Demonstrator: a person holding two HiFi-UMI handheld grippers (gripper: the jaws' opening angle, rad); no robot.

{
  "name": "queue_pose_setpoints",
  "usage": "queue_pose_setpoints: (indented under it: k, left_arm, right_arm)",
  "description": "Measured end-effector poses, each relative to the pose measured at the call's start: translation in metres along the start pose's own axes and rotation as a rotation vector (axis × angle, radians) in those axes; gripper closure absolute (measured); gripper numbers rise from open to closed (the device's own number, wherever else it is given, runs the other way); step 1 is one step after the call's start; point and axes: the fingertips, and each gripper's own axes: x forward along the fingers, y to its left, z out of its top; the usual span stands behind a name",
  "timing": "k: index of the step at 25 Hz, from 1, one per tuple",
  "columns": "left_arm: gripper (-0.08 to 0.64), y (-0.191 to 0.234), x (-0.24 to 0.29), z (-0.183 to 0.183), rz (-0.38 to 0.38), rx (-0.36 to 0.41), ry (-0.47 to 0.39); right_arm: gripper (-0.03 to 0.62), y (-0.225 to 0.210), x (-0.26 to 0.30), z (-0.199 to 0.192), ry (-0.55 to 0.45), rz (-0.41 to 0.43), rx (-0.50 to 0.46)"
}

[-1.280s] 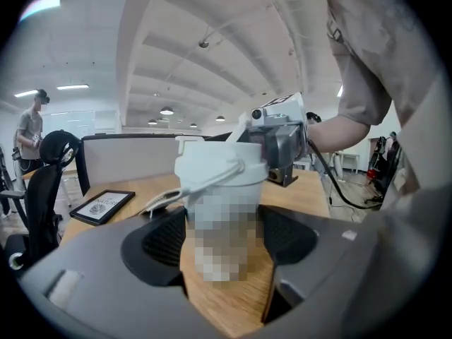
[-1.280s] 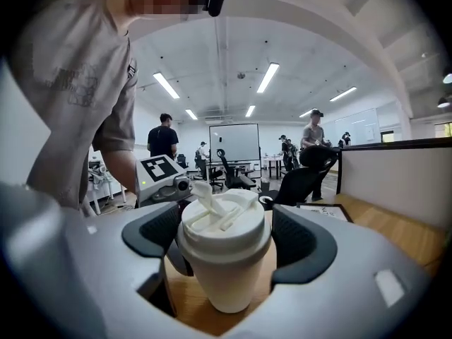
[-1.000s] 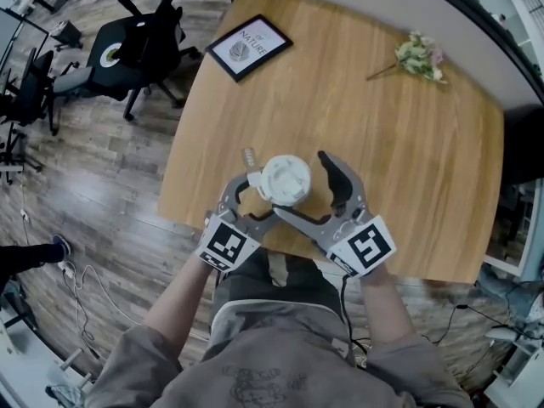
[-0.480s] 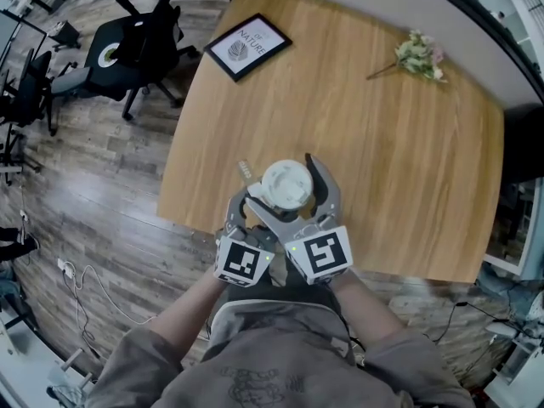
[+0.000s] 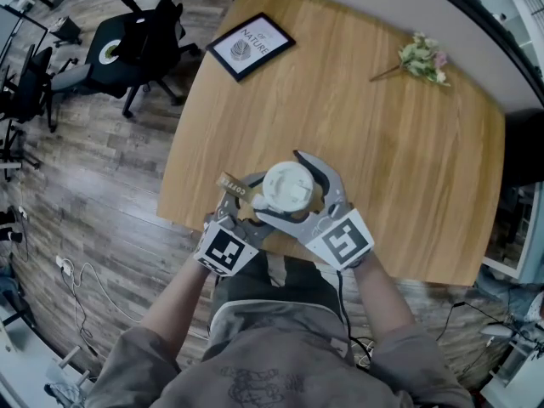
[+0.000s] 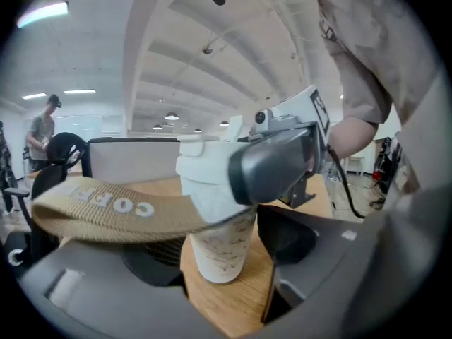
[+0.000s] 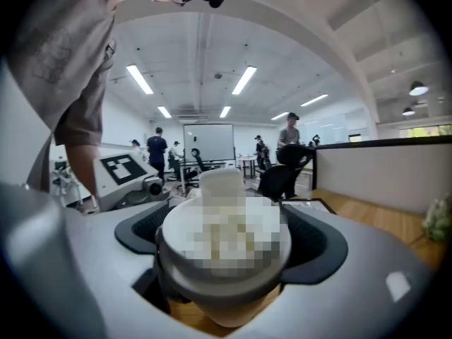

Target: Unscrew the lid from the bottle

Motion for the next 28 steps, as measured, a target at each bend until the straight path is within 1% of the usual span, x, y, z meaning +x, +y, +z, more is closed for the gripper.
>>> queue_pose_setpoints:
  k: [2, 3, 5, 7, 10, 16, 18, 20, 22, 24, 28]
  left_arm:
    - [0.244, -0.001, -0.001, 0.000, -0.093, 0.033, 0.012]
    - [0.244, -0.001, -0.001, 0.000, -0.136, 0.042, 0.018]
    - [0.245, -0.001, 0.001, 0.000, -0.203, 0.056, 0.030]
    - [0.244, 0.000, 0.003, 0.000, -0.237, 0.063, 0.038]
    - [0.244, -0.001, 0.004, 0.001, -0.243, 0.064, 0.042]
    - [0.239, 0.001, 0.005, -0.002, -0.217, 0.039, 0.069]
    - [0.238, 0.001, 0.005, -0.005, -0.214, 0.025, 0.092]
    - [0.236, 0.000, 0.003, -0.008, -0.206, -0.009, 0.117]
    - [0.202, -0.001, -0.001, -0.010, -0.193, -0.036, 0.142]
    - [0.185, -0.001, -0.006, -0.010, -0.171, -0.051, 0.161]
    - [0.178, 0.005, -0.019, 0.001, -0.122, -0.073, 0.173]
  right_arm:
    - [0.078, 0.007, -0.001, 0.001, 0.003, 0.104, -0.056]
    - [0.078, 0.009, -0.001, 0.002, 0.001, 0.152, -0.060]
    - [0.078, 0.009, -0.002, 0.002, 0.001, 0.234, -0.034]
    - [0.078, 0.007, -0.004, 0.000, 0.010, 0.269, -0.019]
    - [0.078, 0.005, -0.006, -0.001, 0.017, 0.261, -0.014]
    - [0.080, 0.002, -0.010, 0.012, -0.013, 0.224, 0.029]
    - [0.080, 0.001, -0.014, 0.022, -0.021, 0.218, 0.023]
    - [0.080, 0.001, -0.020, 0.035, -0.035, 0.206, 0.017]
    - [0.080, 0.000, -0.027, 0.050, -0.057, 0.190, 0.026]
    - [0.080, -0.001, -0.035, 0.065, -0.075, 0.166, 0.026]
    - [0.080, -0.003, -0.053, 0.096, -0.113, 0.106, 0.012]
